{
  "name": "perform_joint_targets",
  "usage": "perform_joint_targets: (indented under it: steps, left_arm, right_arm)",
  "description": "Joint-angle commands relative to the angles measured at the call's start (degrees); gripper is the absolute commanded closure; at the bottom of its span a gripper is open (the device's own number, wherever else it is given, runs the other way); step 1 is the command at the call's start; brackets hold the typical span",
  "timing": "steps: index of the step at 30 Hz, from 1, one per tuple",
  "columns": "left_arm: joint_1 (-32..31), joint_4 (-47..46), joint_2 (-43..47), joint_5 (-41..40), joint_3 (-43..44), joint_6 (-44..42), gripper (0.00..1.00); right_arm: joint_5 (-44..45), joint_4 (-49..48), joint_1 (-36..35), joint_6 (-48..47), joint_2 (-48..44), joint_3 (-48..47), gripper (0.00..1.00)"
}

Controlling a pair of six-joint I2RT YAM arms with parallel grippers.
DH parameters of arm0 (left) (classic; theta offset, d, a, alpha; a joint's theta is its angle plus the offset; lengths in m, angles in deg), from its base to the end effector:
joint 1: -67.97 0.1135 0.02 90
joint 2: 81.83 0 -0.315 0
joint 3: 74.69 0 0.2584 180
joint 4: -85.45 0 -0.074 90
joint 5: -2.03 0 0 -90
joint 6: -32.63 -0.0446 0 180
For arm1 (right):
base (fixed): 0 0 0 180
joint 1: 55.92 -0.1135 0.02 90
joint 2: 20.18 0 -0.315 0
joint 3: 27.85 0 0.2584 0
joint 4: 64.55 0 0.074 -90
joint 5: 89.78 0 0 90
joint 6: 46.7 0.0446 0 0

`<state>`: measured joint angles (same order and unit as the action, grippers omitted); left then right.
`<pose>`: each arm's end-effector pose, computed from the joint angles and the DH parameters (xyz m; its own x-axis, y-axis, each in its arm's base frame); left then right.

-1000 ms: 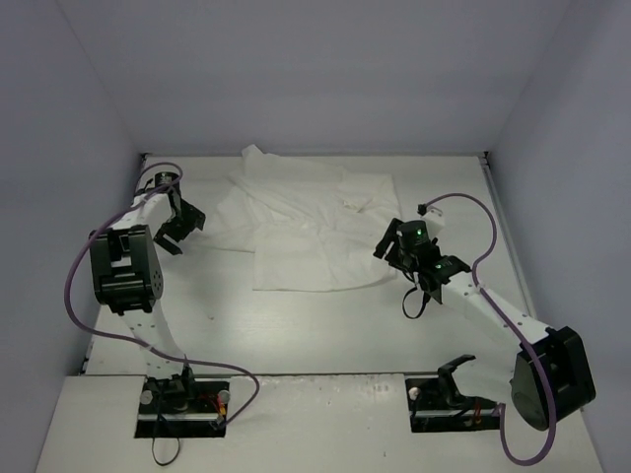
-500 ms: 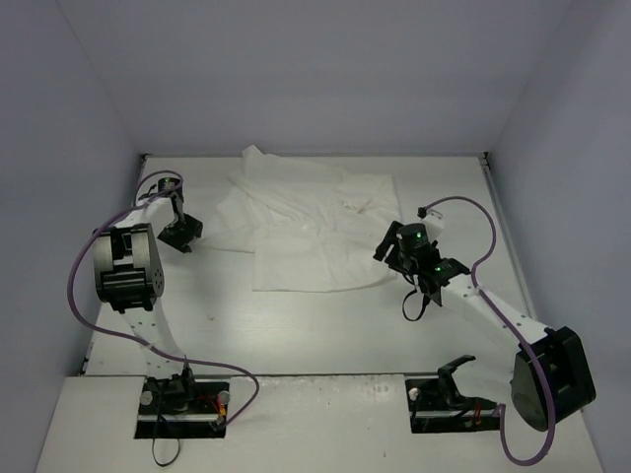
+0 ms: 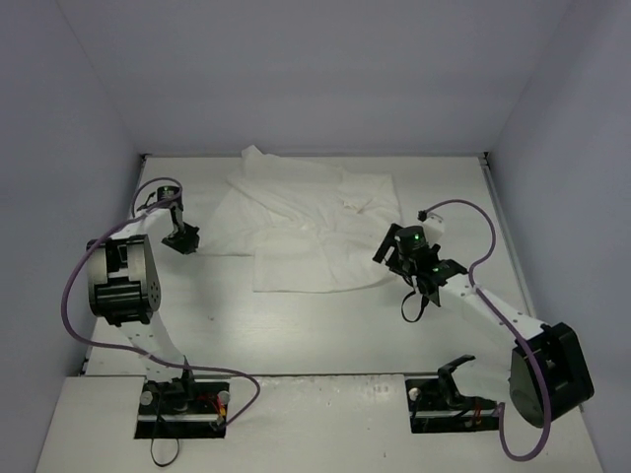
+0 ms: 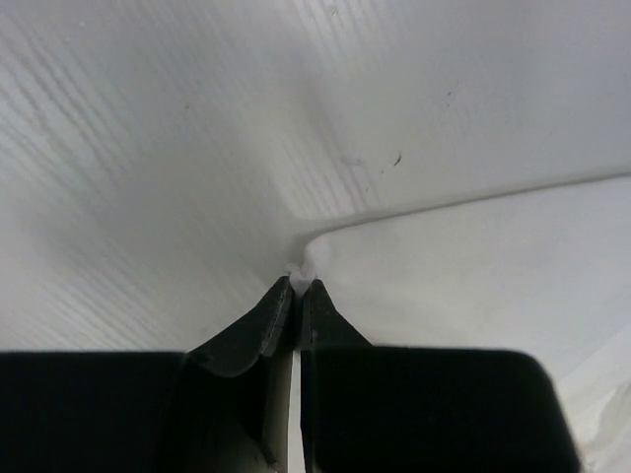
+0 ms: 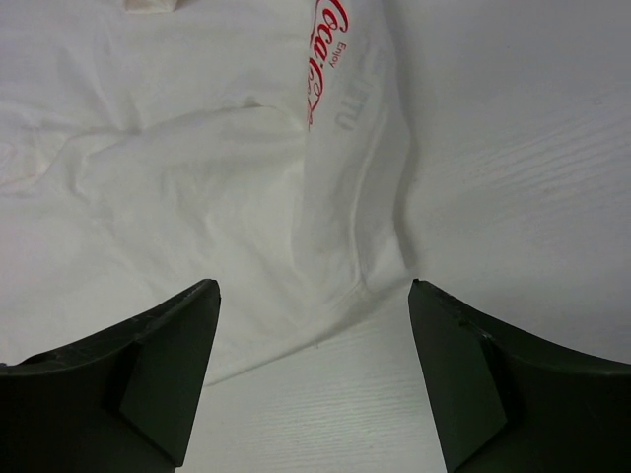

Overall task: Fold and stack the t-shirts
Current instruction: Flatten out the tshirt

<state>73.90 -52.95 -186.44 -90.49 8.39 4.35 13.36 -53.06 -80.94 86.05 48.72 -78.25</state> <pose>0.3911 0.0426 0.2177 -0.3121 -0.9169 -0.2487 -0.8396 0.3887 -0.3794 0.2339 0.0980 0.2667 -0.4911 0.5003 -0.7131 0.1360 0.8526 0.5045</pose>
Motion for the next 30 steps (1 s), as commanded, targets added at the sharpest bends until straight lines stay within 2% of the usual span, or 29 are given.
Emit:
perform_joint_targets:
  steps: [1, 12, 17, 24, 30]
  left_arm:
    - [-0.42, -3.43, 6.93, 0.48, 0.07, -1.16, 1.00]
    - [-0.92, -3.94, 9.55, 0.26, -1.27, -4.43, 1.00]
    - [-1.18, -4.44, 10.39, -0.03, -1.71, -4.77, 1.00]
    - [-1.75, -4.62, 11.44, 0.12, -2.10, -5.40, 1.00]
    - [-1.98, -4.53, 14.34, -1.60, -2.68, -8.09, 1.00]
  right_arm:
    - [0.04, 0.40, 1.15, 3.24, 5.24, -1.13, 0.28]
    - [-6.19, 0.62, 1.62, 4.34, 14.04, -1.52, 0.28]
    - [-8.30, 1.76, -0.46, 7.26, 11.97, -1.70, 0.29]
    - [-5.62, 8.52, -7.75, 20.85, 13.07, -5.75, 0.31]
    - [-1.90, 13.27, -14.33, 31.55, 20.37, -14.24, 0.32]
